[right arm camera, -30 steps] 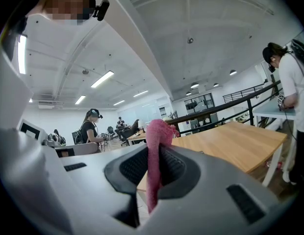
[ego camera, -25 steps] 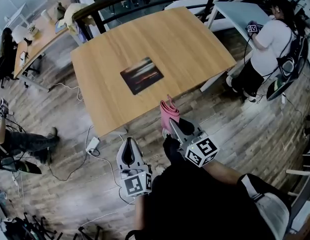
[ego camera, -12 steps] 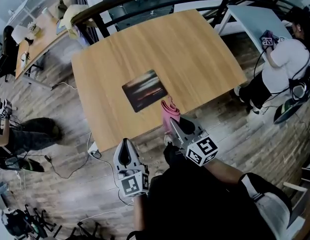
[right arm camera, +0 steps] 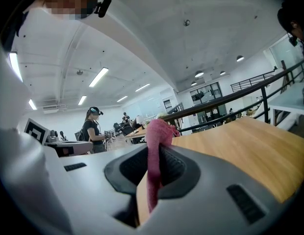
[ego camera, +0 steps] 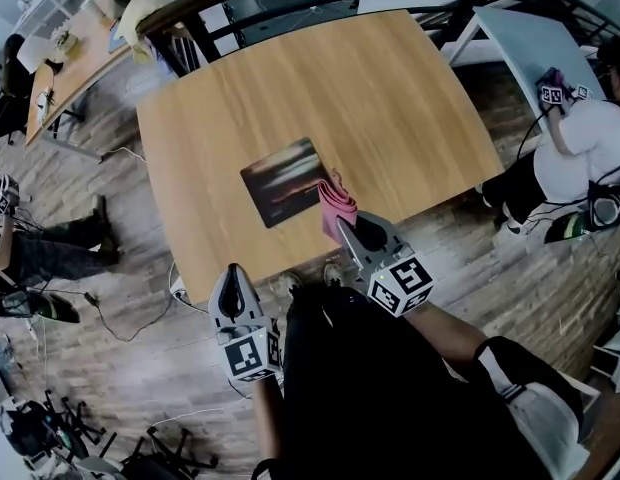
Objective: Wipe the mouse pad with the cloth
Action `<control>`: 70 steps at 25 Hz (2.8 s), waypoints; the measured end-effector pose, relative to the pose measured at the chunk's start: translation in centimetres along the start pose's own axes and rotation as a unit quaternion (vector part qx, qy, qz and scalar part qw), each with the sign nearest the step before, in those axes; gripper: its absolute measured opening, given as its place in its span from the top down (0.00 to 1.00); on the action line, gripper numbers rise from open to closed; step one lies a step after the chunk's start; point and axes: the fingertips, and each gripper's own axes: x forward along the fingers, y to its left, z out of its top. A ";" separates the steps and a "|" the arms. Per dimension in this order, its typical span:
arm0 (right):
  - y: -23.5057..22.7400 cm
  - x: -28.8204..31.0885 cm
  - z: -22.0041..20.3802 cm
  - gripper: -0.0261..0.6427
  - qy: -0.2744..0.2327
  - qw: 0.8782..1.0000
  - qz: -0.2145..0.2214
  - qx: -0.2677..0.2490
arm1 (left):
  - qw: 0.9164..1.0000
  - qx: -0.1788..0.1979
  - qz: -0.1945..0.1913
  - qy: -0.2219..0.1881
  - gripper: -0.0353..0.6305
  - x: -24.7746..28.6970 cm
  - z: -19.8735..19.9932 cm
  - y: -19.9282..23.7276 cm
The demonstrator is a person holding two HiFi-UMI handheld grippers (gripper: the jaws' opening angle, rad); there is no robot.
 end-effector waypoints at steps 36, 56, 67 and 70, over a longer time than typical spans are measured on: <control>-8.9 18.0 -7.3 0.88 0.099 0.987 -0.124 -0.008 | 0.938 0.122 -0.211 0.248 0.91 28.9 -18.0 6.8; -14.4 24.1 -18.9 0.88 0.281 0.926 -0.153 -0.202 | 0.861 0.128 -0.340 0.356 0.91 32.2 -25.3 4.1; -13.2 25.2 -24.1 0.88 0.358 0.903 -0.121 -0.203 | 0.846 0.060 -0.374 0.376 0.91 32.3 -25.2 3.8; -12.7 25.4 -24.3 0.88 0.361 0.900 -0.113 -0.216 | 0.849 0.064 -0.371 0.372 0.91 32.1 -25.2 3.8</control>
